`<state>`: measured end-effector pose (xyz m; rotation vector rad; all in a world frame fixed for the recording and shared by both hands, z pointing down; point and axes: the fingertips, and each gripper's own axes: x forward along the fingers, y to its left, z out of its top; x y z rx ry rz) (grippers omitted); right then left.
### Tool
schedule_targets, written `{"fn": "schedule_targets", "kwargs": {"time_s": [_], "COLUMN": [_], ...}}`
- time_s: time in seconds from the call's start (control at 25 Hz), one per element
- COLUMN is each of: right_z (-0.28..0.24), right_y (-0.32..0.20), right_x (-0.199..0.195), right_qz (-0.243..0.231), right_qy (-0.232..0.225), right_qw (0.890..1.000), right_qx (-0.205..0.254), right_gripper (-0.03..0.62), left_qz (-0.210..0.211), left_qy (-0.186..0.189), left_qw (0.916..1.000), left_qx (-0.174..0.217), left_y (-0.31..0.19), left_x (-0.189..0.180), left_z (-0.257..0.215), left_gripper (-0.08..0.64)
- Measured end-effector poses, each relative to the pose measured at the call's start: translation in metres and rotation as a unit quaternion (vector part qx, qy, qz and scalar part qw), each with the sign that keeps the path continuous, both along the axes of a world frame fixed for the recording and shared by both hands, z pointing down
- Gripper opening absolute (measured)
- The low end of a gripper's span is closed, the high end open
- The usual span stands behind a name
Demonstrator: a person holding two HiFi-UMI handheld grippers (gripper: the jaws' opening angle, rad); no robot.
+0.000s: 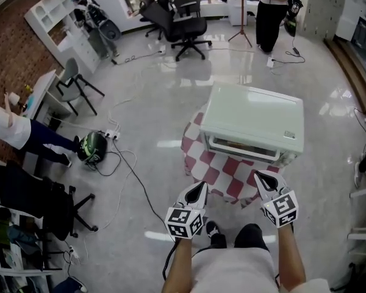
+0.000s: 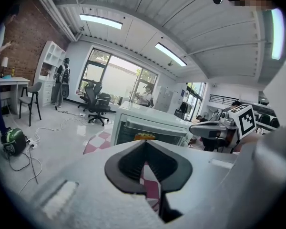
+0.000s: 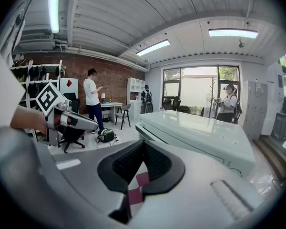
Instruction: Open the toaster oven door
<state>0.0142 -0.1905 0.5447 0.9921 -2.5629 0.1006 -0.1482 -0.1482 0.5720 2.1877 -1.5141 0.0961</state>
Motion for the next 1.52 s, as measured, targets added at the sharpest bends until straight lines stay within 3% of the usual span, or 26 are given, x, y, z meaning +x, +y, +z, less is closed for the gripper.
{"fn": "schedule_targets", "kwargs": {"time_s": [0.28, 0.52, 0.6, 0.68, 0.76, 0.88, 1.04, 1.28, 1.4, 1.52], "right_z": [0.009, 0.019, 0.026, 0.033, 0.037, 0.043, 0.053, 0.069, 0.079, 0.088], "right_y": [0.002, -0.017, -0.027, -0.038, -0.046, -0.05, -0.052, -0.059, -0.065, -0.072], "right_x": [-0.012, -0.005, -0.002, 0.001, 0.001, -0.002, -0.006, -0.003, 0.003, 0.01], "right_qz": [-0.018, -0.025, -0.028, -0.032, -0.039, -0.05, -0.072, -0.095, -0.096, -0.089], "right_qy": [0.088, 0.158, 0.21, 0.283, 0.326, 0.335, 0.357, 0.404, 0.437, 0.492], "right_qw": [0.996, 0.987, 0.977, 0.957, 0.942, 0.939, 0.93, 0.909, 0.894, 0.865], "right_qx": [0.025, 0.026, 0.039, 0.062, 0.07, 0.055, 0.042, 0.036, 0.034, 0.05], "right_gripper": [0.005, 0.005, 0.005, 0.006, 0.024, 0.046, 0.102, 0.183, 0.186, 0.176], "left_qz": [0.02, 0.051, 0.06, 0.062, 0.063, 0.074, 0.088, 0.097, 0.095, 0.096], "left_qy": [0.014, -0.003, -0.007, -0.012, -0.007, 0.004, -0.042, -0.053, -0.056, -0.059], "left_qw": [0.9997, 0.9987, 0.9982, 0.998, 0.9973, 0.995, 0.9946, 0.9937, 0.9935, 0.993], "left_qx": [0.003, 0.003, 0.005, -0.003, -0.038, -0.067, -0.036, -0.018, -0.027, -0.032], "left_y": [-0.008, -0.013, -0.014, -0.016, -0.016, -0.016, -0.015, -0.011, -0.008, -0.003], "left_x": [0.003, 0.023, 0.028, 0.03, 0.032, 0.042, 0.053, 0.057, 0.056, 0.056], "left_z": [0.006, -0.003, -0.004, -0.003, 0.003, 0.006, -0.003, -0.003, 0.001, 0.001], "left_gripper": [0.005, 0.005, 0.005, 0.005, 0.005, 0.005, 0.005, 0.005, 0.005, 0.005]}}
